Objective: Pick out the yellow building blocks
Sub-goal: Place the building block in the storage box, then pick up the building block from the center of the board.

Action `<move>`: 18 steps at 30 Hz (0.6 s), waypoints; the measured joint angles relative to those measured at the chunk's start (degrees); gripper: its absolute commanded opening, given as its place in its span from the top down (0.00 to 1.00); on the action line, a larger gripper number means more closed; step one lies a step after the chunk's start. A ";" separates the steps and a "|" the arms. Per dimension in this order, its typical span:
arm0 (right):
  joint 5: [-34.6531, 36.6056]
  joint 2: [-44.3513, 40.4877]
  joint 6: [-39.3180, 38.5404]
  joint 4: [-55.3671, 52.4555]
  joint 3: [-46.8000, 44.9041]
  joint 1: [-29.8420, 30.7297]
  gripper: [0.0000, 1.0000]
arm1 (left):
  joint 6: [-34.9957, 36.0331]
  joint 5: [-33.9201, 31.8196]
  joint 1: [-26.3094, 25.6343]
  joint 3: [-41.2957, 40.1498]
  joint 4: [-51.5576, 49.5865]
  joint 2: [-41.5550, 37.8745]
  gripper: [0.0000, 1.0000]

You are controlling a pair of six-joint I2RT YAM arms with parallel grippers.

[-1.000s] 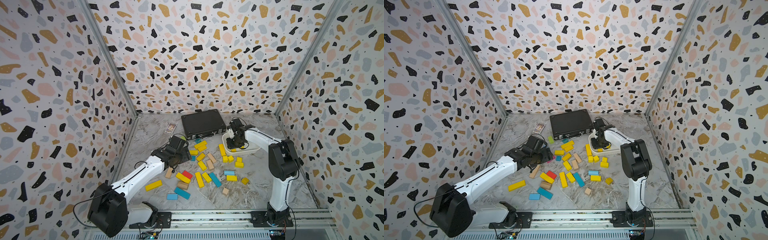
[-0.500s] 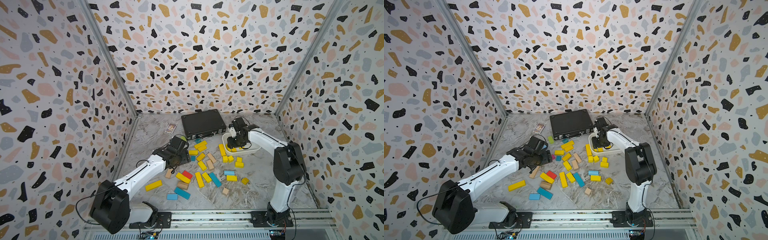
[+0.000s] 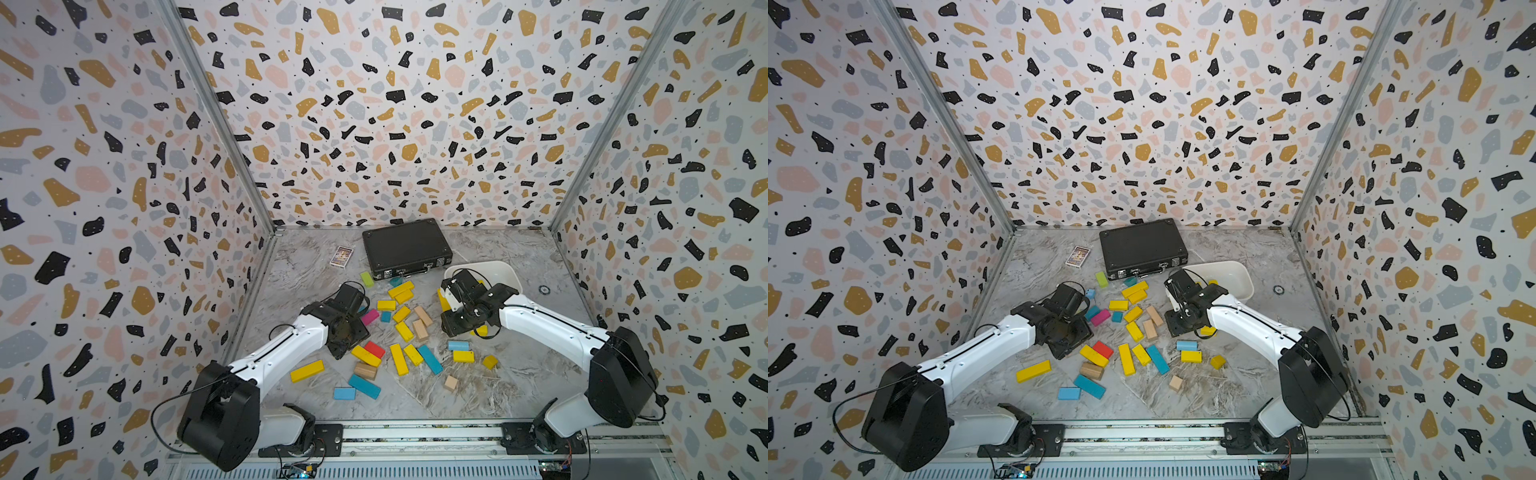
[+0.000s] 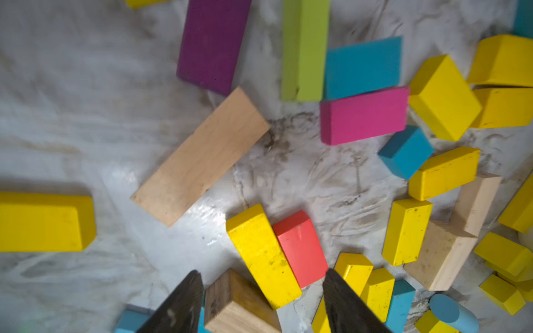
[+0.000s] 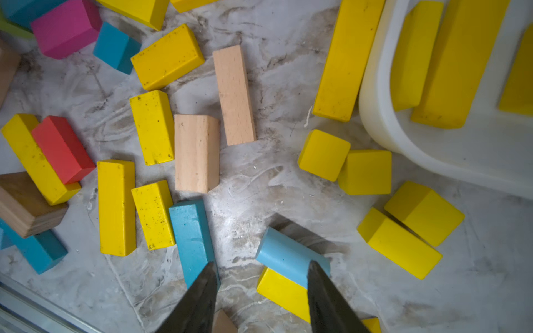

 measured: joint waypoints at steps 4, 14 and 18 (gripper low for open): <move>1.99 -0.81 0.13 -0.26 0.00 -0.02 0.48 | -5.20 0.44 -0.02 -0.17 -0.31 1.86 0.38; 4.85 -5.14 0.87 -1.22 -0.96 -0.02 0.48 | -16.22 0.09 0.00 0.04 0.85 7.45 0.42; 5.31 -5.60 0.98 -1.57 -1.29 -0.02 0.48 | -16.79 0.28 -0.02 0.04 3.15 9.94 0.44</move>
